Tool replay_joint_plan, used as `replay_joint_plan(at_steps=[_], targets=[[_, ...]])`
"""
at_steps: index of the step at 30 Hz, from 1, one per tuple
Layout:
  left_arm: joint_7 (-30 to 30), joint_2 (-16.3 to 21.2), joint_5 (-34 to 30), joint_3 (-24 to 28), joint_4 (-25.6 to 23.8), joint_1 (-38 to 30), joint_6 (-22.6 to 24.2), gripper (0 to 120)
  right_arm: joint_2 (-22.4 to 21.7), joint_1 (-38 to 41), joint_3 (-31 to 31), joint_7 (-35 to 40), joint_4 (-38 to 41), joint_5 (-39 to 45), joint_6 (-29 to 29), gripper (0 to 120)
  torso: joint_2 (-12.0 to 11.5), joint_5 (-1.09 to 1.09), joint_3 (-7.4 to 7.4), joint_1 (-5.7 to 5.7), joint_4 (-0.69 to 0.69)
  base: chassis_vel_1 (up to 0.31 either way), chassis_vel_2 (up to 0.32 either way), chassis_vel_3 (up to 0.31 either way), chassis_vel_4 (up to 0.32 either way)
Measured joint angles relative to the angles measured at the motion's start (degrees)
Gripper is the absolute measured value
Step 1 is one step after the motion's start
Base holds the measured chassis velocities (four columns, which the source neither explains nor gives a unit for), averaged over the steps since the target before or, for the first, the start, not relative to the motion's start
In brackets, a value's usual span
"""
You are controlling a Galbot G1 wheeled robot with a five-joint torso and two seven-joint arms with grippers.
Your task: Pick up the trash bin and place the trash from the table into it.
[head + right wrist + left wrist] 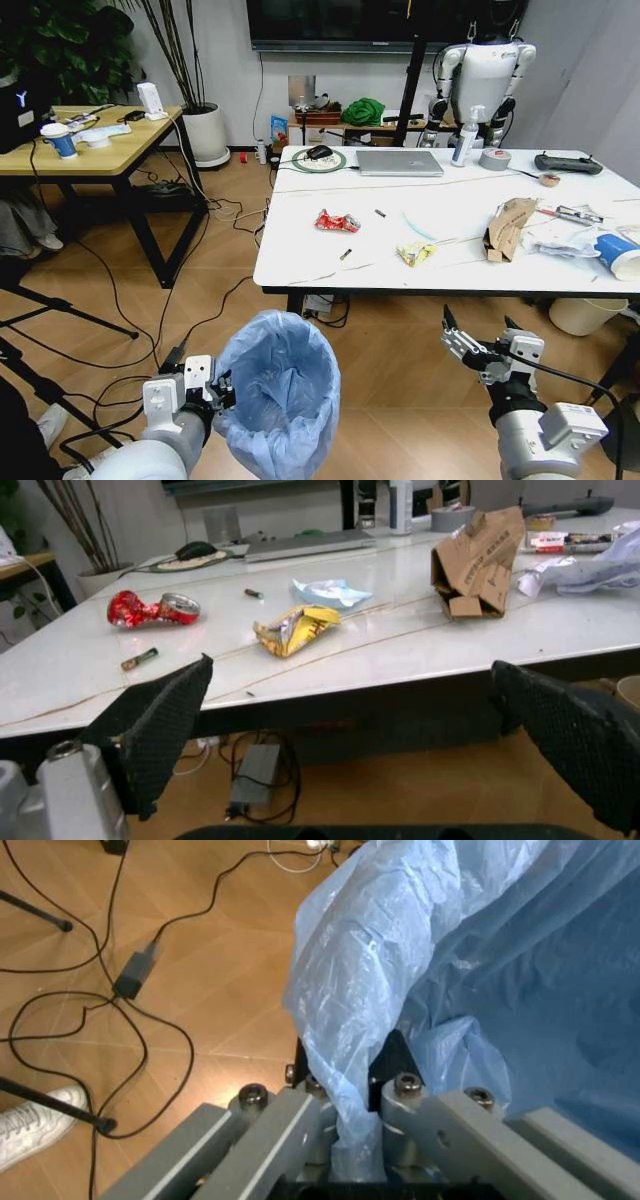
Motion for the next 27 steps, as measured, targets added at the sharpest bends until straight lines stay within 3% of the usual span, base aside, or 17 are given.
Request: replay_joint_plan(at_steps=[7, 16, 18, 23, 27], targets=[[3.99, -0.46, 2.76, -1.62, 0.00, 0.36, 0.00, 0, -1.11, 0.68, 0.34, 1.29, 0.00, 2.08, -0.89, 100, 1.11, 0.00, 0.58, 0.50, 0.00, 0.000, 0.000, 0.000, 0.000], [5.67, 0.44, 2.58, -0.83, 0.00, -1.09, 0.01, 0, -6.82, 4.90, 3.82, 4.33, 0.00, 11.91, -5.07, 100, 1.02, 0.01, 0.51, 0.49, 0.01, 0.000, 0.000, 0.000, 0.000], [5.73, 1.33, 1.59, 0.05, 0.00, -2.19, 0.01, 0, -8.23, 6.59, 4.51, 5.97, 0.00, 14.77, -6.80, 100, 0.95, 0.01, 0.47, 0.46, -0.04, 0.000, 0.000, 0.000, 0.000], [5.52, 1.68, 1.04, 0.34, 0.00, -1.81, 0.00, 0, -11.57, 12.90, 4.54, 9.71, -0.58, 19.40, -9.33, 100, 0.83, 0.00, 0.41, 0.41, 0.01, 0.000, 0.000, 0.000, 0.000], [3.53, 2.59, -1.18, -0.20, 0.00, -1.37, 0.00, 0, -16.14, 21.06, 4.65, 13.99, -5.81, 25.81, -11.65, 100, 0.72, 0.01, 0.36, 0.36, 0.00, 0.000, 0.000, 0.000, 0.000]])
